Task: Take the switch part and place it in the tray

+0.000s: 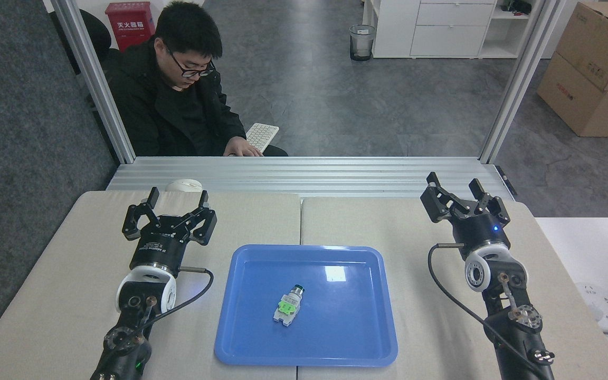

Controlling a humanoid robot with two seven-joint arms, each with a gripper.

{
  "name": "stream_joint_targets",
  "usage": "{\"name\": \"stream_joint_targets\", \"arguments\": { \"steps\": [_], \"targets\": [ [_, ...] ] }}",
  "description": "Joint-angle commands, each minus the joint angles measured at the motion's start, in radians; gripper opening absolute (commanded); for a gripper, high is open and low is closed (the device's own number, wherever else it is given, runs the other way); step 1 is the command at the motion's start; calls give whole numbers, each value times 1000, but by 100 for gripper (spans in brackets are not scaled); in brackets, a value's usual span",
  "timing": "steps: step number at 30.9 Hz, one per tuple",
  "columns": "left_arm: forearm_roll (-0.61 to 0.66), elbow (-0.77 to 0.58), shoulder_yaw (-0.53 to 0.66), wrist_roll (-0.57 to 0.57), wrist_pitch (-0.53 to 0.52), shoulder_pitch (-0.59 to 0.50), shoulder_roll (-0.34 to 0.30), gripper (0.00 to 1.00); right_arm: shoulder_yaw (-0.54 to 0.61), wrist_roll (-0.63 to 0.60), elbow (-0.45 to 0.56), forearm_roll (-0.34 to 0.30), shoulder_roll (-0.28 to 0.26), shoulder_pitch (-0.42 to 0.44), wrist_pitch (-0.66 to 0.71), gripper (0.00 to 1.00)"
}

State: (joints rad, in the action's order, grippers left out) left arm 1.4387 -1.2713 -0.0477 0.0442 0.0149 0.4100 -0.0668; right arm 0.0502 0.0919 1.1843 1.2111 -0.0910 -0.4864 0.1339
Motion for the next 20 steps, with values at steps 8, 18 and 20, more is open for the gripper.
{"name": "stream_joint_targets", "arguments": {
  "steps": [8,18,20],
  "targets": [
    [-4,9,25,3,-12,6,-31,100,-1,0,0,1,-1,0,0,100],
    [-4,-26,25,9,-10,-3,-34,100,-1,0,0,1,-1,0,0,100],
    [-4,-26,23,9,-13,-5,-33,100,-1,0,0,-1,-1,0,0,100]
  ]
}}
